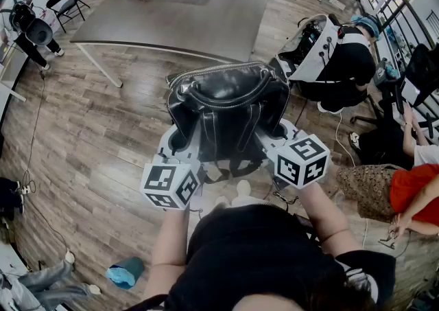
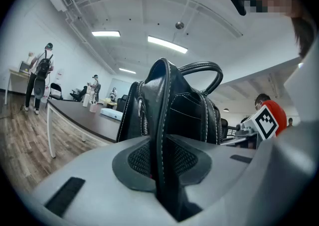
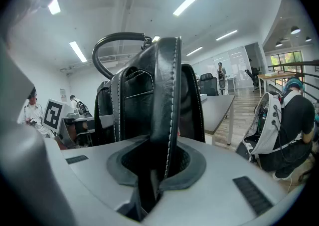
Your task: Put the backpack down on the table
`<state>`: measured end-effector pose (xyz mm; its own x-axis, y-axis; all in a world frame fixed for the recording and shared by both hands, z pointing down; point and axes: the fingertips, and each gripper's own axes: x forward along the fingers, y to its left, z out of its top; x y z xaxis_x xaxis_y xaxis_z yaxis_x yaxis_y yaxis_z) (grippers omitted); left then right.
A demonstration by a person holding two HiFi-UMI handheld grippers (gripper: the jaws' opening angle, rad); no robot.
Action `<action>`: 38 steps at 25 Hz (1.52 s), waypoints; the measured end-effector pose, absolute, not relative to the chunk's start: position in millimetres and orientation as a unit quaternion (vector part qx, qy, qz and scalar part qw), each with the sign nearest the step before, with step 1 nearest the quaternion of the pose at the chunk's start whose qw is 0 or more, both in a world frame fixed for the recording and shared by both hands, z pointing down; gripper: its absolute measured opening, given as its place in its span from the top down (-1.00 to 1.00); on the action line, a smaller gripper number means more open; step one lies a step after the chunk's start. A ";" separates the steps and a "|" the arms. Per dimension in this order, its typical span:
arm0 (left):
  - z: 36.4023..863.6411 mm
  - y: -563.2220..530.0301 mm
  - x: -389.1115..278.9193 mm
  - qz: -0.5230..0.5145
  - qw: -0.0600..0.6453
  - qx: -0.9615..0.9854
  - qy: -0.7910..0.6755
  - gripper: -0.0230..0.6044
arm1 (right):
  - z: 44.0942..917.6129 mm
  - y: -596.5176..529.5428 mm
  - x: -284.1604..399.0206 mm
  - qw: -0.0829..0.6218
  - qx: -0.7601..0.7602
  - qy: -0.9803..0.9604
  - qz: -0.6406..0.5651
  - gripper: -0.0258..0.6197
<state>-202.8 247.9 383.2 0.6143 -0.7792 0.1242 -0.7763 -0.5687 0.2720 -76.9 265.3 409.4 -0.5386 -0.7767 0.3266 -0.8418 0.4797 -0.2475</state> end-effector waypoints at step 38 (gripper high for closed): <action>404.5 192.0 -175.6 0.024 0.128 0.830 -0.543 0.69 | 429.1 201.0 -47.8 0.074 0.397 -0.889 0.214 0.68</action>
